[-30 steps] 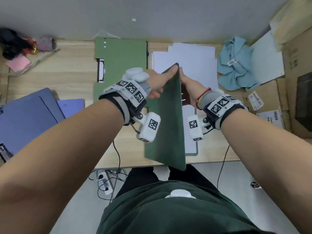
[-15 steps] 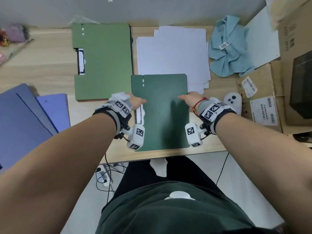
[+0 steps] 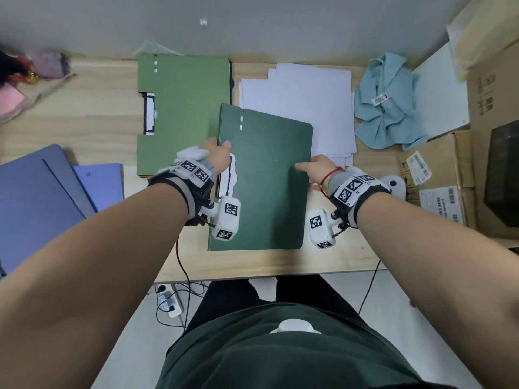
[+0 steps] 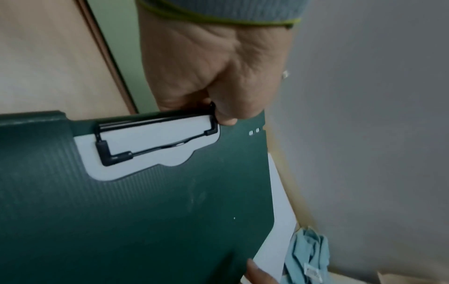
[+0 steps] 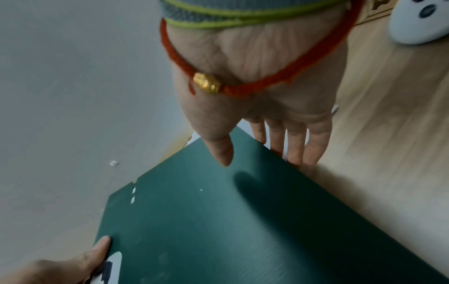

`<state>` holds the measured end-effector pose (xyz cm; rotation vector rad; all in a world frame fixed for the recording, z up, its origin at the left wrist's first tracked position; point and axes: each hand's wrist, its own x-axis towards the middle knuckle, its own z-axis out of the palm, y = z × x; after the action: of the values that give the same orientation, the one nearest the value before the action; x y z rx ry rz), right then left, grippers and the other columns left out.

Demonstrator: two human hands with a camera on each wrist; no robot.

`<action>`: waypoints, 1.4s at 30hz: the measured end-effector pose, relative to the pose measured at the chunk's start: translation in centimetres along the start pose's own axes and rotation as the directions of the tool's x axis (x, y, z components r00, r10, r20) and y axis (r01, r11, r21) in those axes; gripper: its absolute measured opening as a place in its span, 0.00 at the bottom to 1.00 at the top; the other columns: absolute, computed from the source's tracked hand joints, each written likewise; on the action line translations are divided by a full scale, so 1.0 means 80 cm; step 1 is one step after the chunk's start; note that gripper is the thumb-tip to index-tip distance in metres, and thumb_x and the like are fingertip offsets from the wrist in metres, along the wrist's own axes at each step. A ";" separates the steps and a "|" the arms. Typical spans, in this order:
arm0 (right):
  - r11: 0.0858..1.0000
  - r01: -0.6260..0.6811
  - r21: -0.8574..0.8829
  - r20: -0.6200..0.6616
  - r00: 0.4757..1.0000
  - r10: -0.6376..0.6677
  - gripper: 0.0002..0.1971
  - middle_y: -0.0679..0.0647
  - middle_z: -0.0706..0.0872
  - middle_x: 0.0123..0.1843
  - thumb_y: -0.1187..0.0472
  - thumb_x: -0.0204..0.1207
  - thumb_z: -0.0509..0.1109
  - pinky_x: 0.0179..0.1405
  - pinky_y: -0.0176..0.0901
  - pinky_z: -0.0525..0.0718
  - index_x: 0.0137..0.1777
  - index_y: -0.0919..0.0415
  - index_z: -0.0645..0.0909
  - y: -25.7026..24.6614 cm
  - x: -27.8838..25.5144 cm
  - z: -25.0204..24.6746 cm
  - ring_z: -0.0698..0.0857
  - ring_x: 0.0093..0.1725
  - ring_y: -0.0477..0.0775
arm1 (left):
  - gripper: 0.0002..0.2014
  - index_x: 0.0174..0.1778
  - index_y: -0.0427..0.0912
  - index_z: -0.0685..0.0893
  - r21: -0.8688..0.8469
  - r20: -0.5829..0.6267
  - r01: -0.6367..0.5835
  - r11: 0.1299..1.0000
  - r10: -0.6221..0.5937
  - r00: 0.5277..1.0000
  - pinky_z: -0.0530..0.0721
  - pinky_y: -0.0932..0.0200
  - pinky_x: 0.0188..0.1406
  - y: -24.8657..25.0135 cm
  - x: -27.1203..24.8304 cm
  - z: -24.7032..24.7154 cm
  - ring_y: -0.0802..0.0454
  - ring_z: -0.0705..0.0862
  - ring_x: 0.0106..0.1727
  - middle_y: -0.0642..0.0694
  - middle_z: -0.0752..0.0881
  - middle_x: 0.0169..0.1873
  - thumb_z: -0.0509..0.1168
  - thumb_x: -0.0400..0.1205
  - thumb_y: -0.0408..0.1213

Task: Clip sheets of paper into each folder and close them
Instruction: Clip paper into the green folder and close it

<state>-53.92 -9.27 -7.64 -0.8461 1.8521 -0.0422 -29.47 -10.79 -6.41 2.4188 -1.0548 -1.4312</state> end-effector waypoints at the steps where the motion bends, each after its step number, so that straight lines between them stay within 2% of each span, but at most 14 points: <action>1: 1.000 0.020 0.009 0.008 1.000 -0.020 0.28 0.58 0.85 0.55 0.49 0.72 0.73 0.64 0.61 0.84 0.68 0.64 0.77 -0.012 -0.003 0.001 0.85 0.59 0.63 | 0.29 0.78 0.38 0.69 -0.004 -0.012 -0.012 1.000 0.012 1.000 0.79 0.40 0.69 0.003 0.007 -0.013 0.34 0.80 0.66 0.34 0.78 0.72 0.54 0.83 0.49; 7: 0.989 0.139 0.042 0.084 0.986 -0.142 0.17 0.58 0.89 0.58 0.50 0.75 0.70 0.64 0.63 0.84 0.59 0.59 0.84 -0.079 0.003 0.026 0.87 0.59 0.64 | 0.28 0.72 0.32 0.77 -0.038 -0.218 -0.047 0.998 0.038 0.975 0.77 0.45 0.70 0.023 0.046 -0.108 0.34 0.80 0.66 0.32 0.81 0.68 0.57 0.84 0.50; 11: 0.977 0.151 0.151 0.102 0.981 -0.167 0.07 0.58 0.89 0.59 0.56 0.80 0.69 0.61 0.65 0.85 0.55 0.56 0.83 -0.128 0.009 0.050 0.87 0.60 0.63 | 0.47 0.66 0.33 0.81 -0.037 -0.219 0.020 0.999 -0.027 0.975 0.84 0.40 0.64 0.003 0.101 -0.157 0.35 0.86 0.61 0.34 0.87 0.62 0.60 0.59 0.66; 12: 0.974 0.166 0.155 0.108 0.977 -0.183 0.07 0.57 0.89 0.58 0.55 0.79 0.69 0.62 0.66 0.85 0.53 0.55 0.84 -0.141 0.018 0.058 0.87 0.59 0.64 | 0.45 0.59 0.29 0.82 0.018 -0.176 0.019 1.000 -0.015 0.984 0.86 0.41 0.59 0.003 0.091 -0.173 0.36 0.88 0.54 0.33 0.88 0.55 0.61 0.60 0.67; 14: 0.973 0.155 0.171 0.127 0.976 -0.178 0.03 0.57 0.89 0.56 0.56 0.80 0.69 0.61 0.69 0.84 0.47 0.53 0.83 -0.163 0.034 0.072 0.87 0.59 0.65 | 0.35 0.47 0.29 0.81 0.171 -0.114 0.029 0.985 -0.010 0.993 0.84 0.49 0.51 0.002 0.081 -0.197 0.40 0.85 0.44 0.37 0.86 0.44 0.62 0.74 0.65; 16: 0.973 0.130 0.190 0.125 0.980 -0.155 0.04 0.58 0.89 0.55 0.56 0.80 0.68 0.58 0.69 0.85 0.45 0.53 0.82 -0.185 0.046 0.087 0.87 0.58 0.65 | 0.31 0.46 0.33 0.83 0.256 -0.118 0.054 0.965 -0.025 0.993 0.83 0.49 0.50 -0.009 0.086 -0.213 0.40 0.84 0.43 0.41 0.86 0.42 0.62 0.77 0.64; 20: 0.977 0.114 0.180 0.137 0.981 -0.140 0.17 0.57 0.87 0.60 0.53 0.76 0.69 0.54 0.65 0.88 0.63 0.55 0.82 -0.216 0.074 0.114 0.87 0.59 0.64 | 0.29 0.37 0.43 0.86 0.296 -0.114 0.090 0.951 -0.058 0.992 0.87 0.45 0.56 -0.042 0.116 -0.221 0.40 0.88 0.43 0.42 0.90 0.40 0.64 0.62 0.68; 25: 0.988 0.123 0.088 0.085 0.988 -0.131 0.23 0.54 0.87 0.62 0.49 0.74 0.69 0.54 0.65 0.89 0.69 0.54 0.80 -0.226 0.099 0.143 0.88 0.56 0.64 | 0.34 0.45 0.51 0.88 0.313 -0.057 0.078 0.946 -0.063 0.996 0.87 0.45 0.55 -0.071 0.162 -0.216 0.42 0.89 0.42 0.47 0.91 0.40 0.63 0.51 0.69; 30: 0.995 0.099 0.007 0.009 0.995 -0.099 0.20 0.55 0.85 0.64 0.52 0.81 0.67 0.66 0.58 0.83 0.70 0.60 0.79 -0.237 0.084 0.150 0.85 0.61 0.61 | 0.31 0.66 0.43 0.80 0.213 0.024 -0.005 0.977 0.000 1.000 0.84 0.45 0.63 -0.061 0.148 -0.216 0.42 0.88 0.53 0.44 0.89 0.53 0.74 0.68 0.50; 32: 0.994 0.100 -0.052 -0.040 0.994 -0.102 0.23 0.55 0.82 0.61 0.52 0.82 0.66 0.64 0.52 0.81 0.71 0.65 0.76 -0.241 0.083 0.150 0.82 0.57 0.58 | 0.35 0.72 0.44 0.75 0.227 0.034 -0.027 0.974 0.020 0.999 0.84 0.44 0.62 -0.058 0.150 -0.216 0.41 0.88 0.53 0.43 0.90 0.52 0.74 0.68 0.47; 34: 0.993 0.102 -0.052 -0.073 0.992 -0.106 0.25 0.57 0.82 0.60 0.54 0.81 0.67 0.60 0.52 0.82 0.75 0.67 0.73 -0.244 0.084 0.153 0.79 0.51 0.56 | 0.40 0.75 0.47 0.71 0.271 0.036 -0.034 0.962 0.025 0.999 0.84 0.45 0.62 -0.056 0.148 -0.217 0.42 0.88 0.52 0.46 0.89 0.52 0.74 0.65 0.47; 36: 0.993 0.115 -0.014 -0.107 0.987 -0.116 0.24 0.56 0.82 0.53 0.59 0.80 0.69 0.52 0.48 0.83 0.73 0.68 0.72 -0.245 0.086 0.155 0.80 0.45 0.57 | 0.35 0.77 0.44 0.69 0.284 0.044 -0.047 0.958 0.036 0.998 0.82 0.50 0.64 -0.055 0.150 -0.215 0.41 0.85 0.57 0.44 0.86 0.60 0.73 0.74 0.37; 38: 0.993 0.120 0.005 -0.147 0.982 -0.118 0.24 0.54 0.77 0.51 0.63 0.78 0.71 0.52 0.44 0.80 0.73 0.65 0.70 -0.245 0.084 0.156 0.79 0.48 0.55 | 0.30 0.77 0.41 0.70 0.300 0.011 -0.080 0.950 0.081 0.997 0.80 0.49 0.64 -0.058 0.153 -0.210 0.38 0.83 0.64 0.39 0.83 0.65 0.68 0.78 0.29; 42: 0.990 0.141 -0.005 -0.146 0.979 -0.140 0.29 0.53 0.78 0.47 0.68 0.74 0.71 0.50 0.43 0.81 0.73 0.60 0.65 -0.246 0.079 0.159 0.82 0.49 0.57 | 0.28 0.76 0.42 0.72 0.336 -0.010 -0.115 0.935 0.125 0.992 0.80 0.50 0.61 -0.065 0.159 -0.206 0.38 0.83 0.64 0.38 0.84 0.64 0.66 0.79 0.27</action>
<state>-34.27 -23.19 -10.54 -0.9919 1.9244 -0.2028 -9.67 -18.53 -8.97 2.5310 -1.5205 -1.2563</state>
